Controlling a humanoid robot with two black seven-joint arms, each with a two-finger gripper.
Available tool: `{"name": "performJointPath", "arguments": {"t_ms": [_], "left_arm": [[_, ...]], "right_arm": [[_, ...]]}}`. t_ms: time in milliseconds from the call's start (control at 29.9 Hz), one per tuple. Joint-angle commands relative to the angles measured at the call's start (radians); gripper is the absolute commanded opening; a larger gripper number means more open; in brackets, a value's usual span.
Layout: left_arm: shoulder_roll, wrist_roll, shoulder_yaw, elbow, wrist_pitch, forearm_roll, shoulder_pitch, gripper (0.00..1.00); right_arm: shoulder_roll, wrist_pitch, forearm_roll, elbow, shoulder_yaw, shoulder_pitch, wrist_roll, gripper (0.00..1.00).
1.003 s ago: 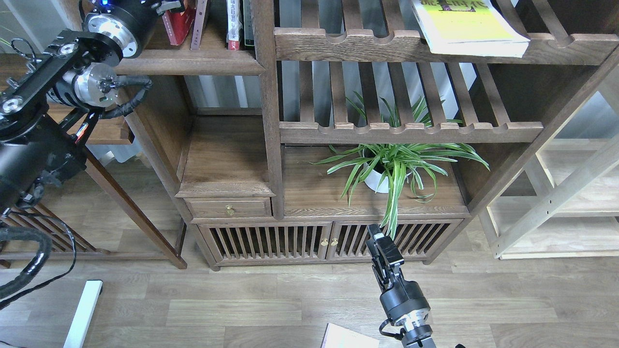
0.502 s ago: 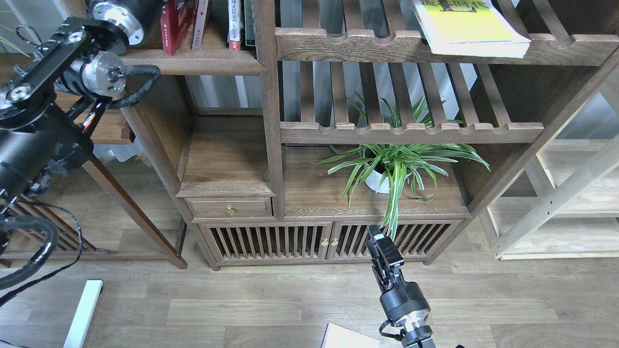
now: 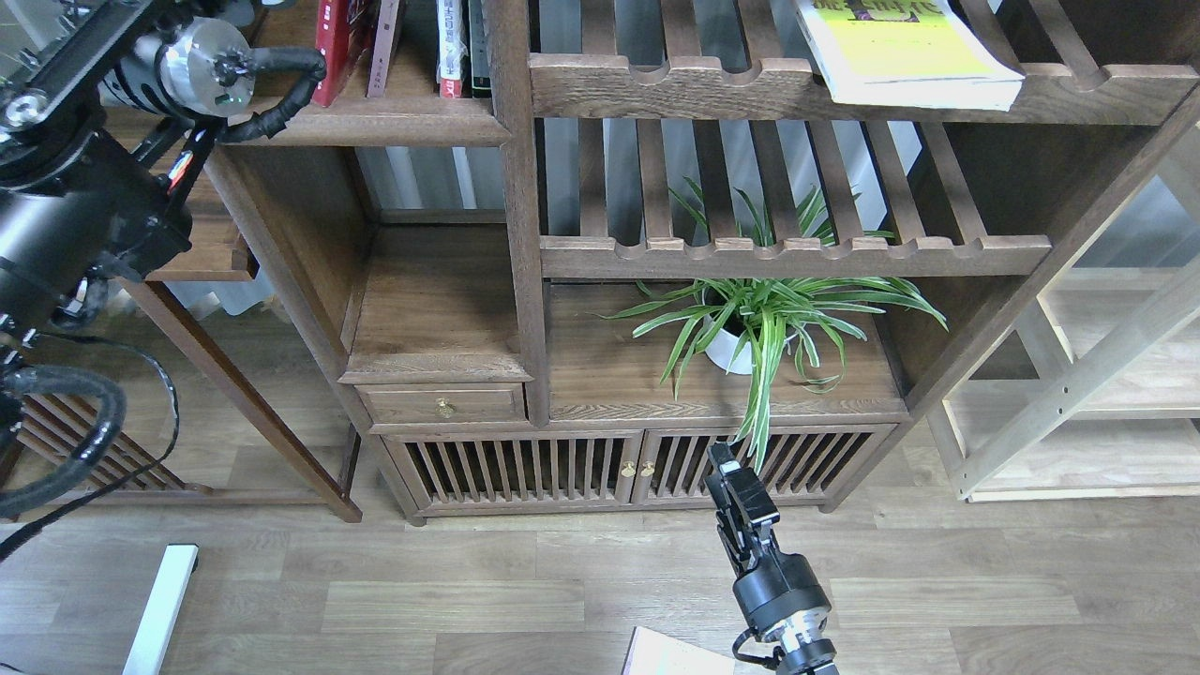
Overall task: Organize books on shelf
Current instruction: 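Press the red book upright into the shelf row with the left gripper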
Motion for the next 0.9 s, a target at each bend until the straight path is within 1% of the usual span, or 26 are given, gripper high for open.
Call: {"name": "performJointPath", "arguments": {"t_ms": [0,201,368,435,502,602,702,769,836,869], "left_arm": [[0.000,-0.002,-0.010,-0.012,0.002,-0.001,-0.005,0.53],[0.022,0.006,-0.039,-0.097,0.014,-0.001,-0.003,0.53],[0.061,0.018,-0.039,-0.210,0.103,-0.004,0.017,0.55],[0.083,0.038,-0.039,-0.261,0.128,-0.004,0.037,0.57],[0.106,0.055,-0.039,-0.301,0.135,-0.004,0.057,0.57],[0.149,0.058,-0.044,-0.374,0.140,-0.004,0.100,0.58],[0.186,0.062,-0.072,-0.465,0.154,-0.004,0.169,0.58],[0.209,0.076,-0.095,-0.532,0.165,-0.004,0.222,0.58],[0.232,0.090,-0.111,-0.580,0.165,-0.004,0.265,0.59],[0.242,0.090,-0.127,-0.606,0.165,-0.004,0.291,0.59]], "right_arm": [[0.000,0.000,0.000,-0.003,0.000,0.000,0.000,0.67],[0.000,0.000,0.000,-0.008,-0.003,0.000,0.000,0.67],[0.000,-0.015,0.004,-0.008,-0.005,0.001,0.002,0.68],[0.000,-0.018,0.003,-0.008,-0.005,0.001,0.002,0.69],[0.000,-0.019,0.003,-0.008,-0.005,0.001,0.002,0.69],[0.000,-0.024,0.003,-0.008,-0.005,0.001,0.000,0.69],[0.000,-0.039,0.003,-0.008,-0.006,0.001,0.000,0.69],[0.000,-0.045,0.003,-0.006,-0.006,0.003,-0.001,0.69],[0.000,-0.055,0.003,-0.004,-0.006,0.004,-0.012,0.69],[0.000,-0.067,0.003,-0.003,-0.005,0.004,-0.021,0.69]]}}
